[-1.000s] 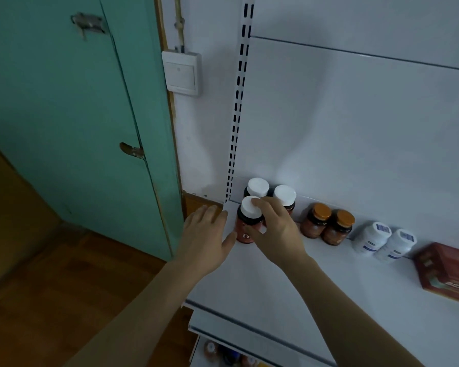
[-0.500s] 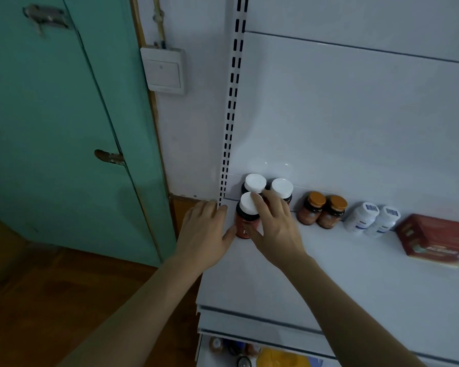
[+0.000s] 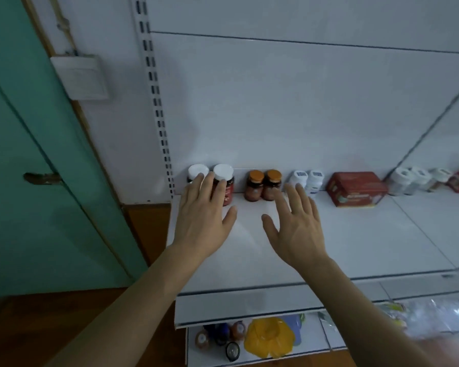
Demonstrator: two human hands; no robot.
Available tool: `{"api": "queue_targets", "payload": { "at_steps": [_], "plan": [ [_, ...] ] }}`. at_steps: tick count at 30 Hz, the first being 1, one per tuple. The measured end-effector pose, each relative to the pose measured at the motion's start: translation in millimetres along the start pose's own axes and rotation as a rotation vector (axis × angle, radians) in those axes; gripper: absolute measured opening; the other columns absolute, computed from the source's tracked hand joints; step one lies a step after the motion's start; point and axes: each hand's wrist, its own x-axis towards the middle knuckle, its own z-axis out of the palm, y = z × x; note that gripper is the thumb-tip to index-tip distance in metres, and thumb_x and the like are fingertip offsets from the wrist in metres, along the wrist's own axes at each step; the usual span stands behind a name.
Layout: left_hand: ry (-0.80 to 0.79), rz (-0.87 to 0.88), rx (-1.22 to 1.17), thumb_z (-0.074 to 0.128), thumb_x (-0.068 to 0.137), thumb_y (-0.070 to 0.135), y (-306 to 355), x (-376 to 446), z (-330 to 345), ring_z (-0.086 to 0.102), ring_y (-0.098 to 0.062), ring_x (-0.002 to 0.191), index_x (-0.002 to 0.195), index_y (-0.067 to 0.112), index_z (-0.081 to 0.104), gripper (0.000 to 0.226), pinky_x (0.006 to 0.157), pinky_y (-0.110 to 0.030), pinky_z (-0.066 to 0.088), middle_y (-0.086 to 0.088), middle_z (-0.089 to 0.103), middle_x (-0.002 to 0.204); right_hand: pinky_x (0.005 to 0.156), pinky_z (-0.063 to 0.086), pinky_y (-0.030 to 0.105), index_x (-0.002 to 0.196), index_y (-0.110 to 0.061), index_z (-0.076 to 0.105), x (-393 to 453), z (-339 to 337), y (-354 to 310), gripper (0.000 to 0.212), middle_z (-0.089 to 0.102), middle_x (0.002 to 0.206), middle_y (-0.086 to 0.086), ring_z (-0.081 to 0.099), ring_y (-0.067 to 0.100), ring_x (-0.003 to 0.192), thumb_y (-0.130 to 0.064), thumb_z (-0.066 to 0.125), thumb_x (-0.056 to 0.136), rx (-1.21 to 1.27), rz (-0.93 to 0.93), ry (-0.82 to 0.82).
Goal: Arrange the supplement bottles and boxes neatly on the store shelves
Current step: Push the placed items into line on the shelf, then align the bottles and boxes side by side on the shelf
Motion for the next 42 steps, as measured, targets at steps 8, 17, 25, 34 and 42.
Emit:
{"api": "queue_targets", "payload": {
  "at_steps": [8,17,25,34,42],
  "plan": [
    [-0.014,0.206,-0.078,0.038,0.092,0.055,163,15,19,0.036,-0.037,0.14,0.138,0.011,0.052,0.065,0.113,-0.054,0.033,-0.014,0.045,0.149,0.117,0.029,0.056,0.148,-0.012,0.045,-67,-67,131,0.069,0.041,0.155,0.02,0.031,0.039,0.147,-0.057,0.033,0.098,-0.107,0.23,0.008],
    [-0.108,0.338,-0.141,0.029,0.097,0.058,380,12,59,0.02,-0.031,0.149,0.152,0.02,0.035,0.067,0.122,-0.049,0.017,-0.009,0.03,0.16,0.124,0.015,0.05,0.157,-0.016,0.026,-151,-140,309,0.071,0.022,0.165,0.015,0.011,0.033,0.154,-0.059,0.022,0.101,-0.153,0.424,-0.066],
    [-0.203,0.532,-0.199,0.033,0.1,0.056,540,47,102,0.012,-0.026,0.151,0.155,0.022,0.027,0.065,0.124,-0.043,0.01,-0.005,0.021,0.164,0.125,0.016,0.049,0.156,-0.018,0.026,-190,-178,448,0.068,0.024,0.164,0.012,0.013,0.032,0.154,-0.059,0.026,0.102,-0.17,0.653,-0.021],
    [-0.255,0.735,-0.305,0.032,0.101,0.054,726,119,159,0.013,-0.026,0.151,0.156,0.023,0.026,0.063,0.124,-0.042,0.013,-0.005,0.021,0.164,0.125,0.015,0.047,0.156,-0.019,0.027,-194,-216,613,0.068,0.026,0.163,0.01,0.013,0.032,0.154,-0.06,0.027,0.101,-0.279,0.857,-0.001],
    [-0.293,0.881,-0.319,0.033,0.1,0.057,883,168,203,0.016,-0.024,0.151,0.156,0.025,0.025,0.064,0.124,-0.041,0.014,-0.004,0.021,0.164,0.124,0.021,0.048,0.154,-0.018,0.034,-208,-234,747,0.072,0.034,0.16,0.01,0.019,0.031,0.153,-0.062,0.02,0.099,-0.306,1.012,0.075]
  ]
}}
